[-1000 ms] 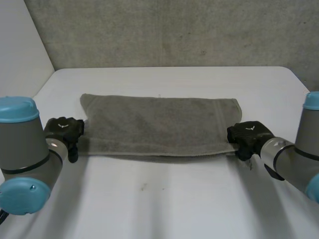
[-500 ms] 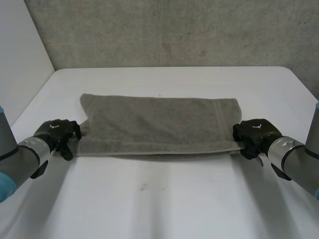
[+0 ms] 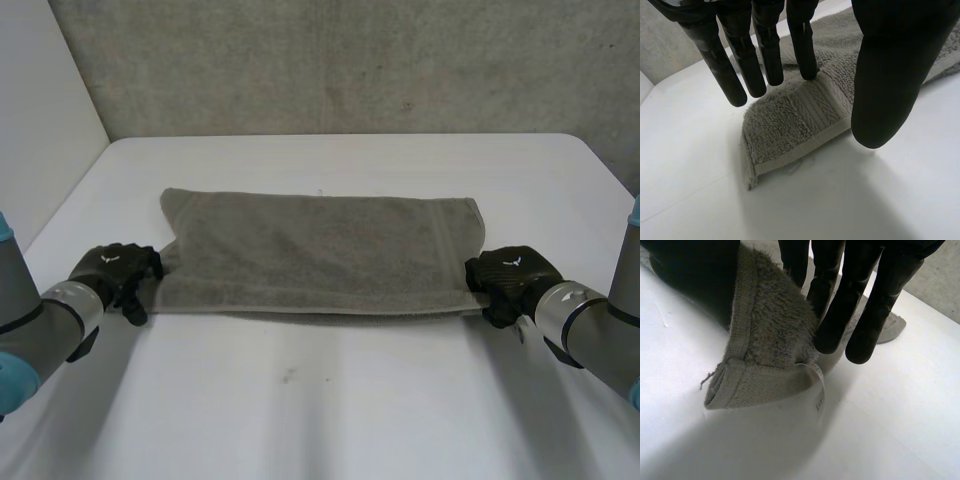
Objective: Fold the towel.
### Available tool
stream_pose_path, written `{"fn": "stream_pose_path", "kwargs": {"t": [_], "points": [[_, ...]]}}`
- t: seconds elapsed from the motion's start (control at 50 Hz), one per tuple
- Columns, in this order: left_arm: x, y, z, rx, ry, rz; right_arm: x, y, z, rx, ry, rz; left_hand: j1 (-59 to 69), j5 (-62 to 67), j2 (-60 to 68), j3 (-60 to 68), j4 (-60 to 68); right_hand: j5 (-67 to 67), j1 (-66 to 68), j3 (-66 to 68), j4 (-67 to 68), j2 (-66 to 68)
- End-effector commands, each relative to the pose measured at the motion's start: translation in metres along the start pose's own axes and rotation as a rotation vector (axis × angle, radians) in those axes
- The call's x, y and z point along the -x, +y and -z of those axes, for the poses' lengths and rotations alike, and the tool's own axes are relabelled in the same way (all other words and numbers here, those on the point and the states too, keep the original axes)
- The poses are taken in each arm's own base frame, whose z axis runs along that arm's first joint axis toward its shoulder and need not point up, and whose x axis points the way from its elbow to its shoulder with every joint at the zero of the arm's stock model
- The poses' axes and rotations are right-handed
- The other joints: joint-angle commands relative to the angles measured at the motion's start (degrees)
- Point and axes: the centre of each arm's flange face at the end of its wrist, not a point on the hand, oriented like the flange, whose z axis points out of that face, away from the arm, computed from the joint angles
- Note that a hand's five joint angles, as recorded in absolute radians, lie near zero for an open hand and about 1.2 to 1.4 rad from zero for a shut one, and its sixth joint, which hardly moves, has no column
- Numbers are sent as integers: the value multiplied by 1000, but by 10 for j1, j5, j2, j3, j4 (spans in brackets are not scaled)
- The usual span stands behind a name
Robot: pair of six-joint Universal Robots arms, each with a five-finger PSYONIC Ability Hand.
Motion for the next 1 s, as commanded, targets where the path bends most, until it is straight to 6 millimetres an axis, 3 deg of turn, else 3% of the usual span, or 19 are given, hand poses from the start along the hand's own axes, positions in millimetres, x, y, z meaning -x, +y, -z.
{"fn": "stream_pose_path", "kwargs": {"t": [0.02,0.26,0.5,0.7,0.8,0.82,0.84,0.86,1.0], "points": [[-1,3,-12,-3,4,-52,1,1,0,4,-3,-2,39,42,41,40,41,140,242,119,117,128],[-1,6,-25,-1,6,-88,2,2,1,6,-7,-1,76,79,78,77,78,140,242,119,117,128],[-1,1,-31,-34,-2,-98,3,3,0,9,-10,-1,269,272,271,270,272,140,242,119,117,128],[-1,-17,-14,-78,-22,-105,1,0,2,-1,-2,-1,300,303,301,301,302,140,242,119,117,128],[-3,-24,-1,-98,-19,-110,1,-1,2,-1,-4,0,219,222,221,220,221,140,242,119,117,128],[-4,-22,1,-93,-15,-109,1,-1,2,-1,-4,0,104,107,106,105,107,140,242,119,117,128],[-4,-22,1,-93,-15,-109,2,-1,3,-1,-7,0,103,106,105,104,105,140,242,119,117,128],[-5,-20,2,-91,-15,-110,2,-1,3,0,-8,0,16,19,18,17,19,140,242,119,117,128],[0,-16,1,-111,-47,-110,3,0,3,7,-11,-1,-21,-18,-20,-20,-19,140,242,119,117,128]]}}
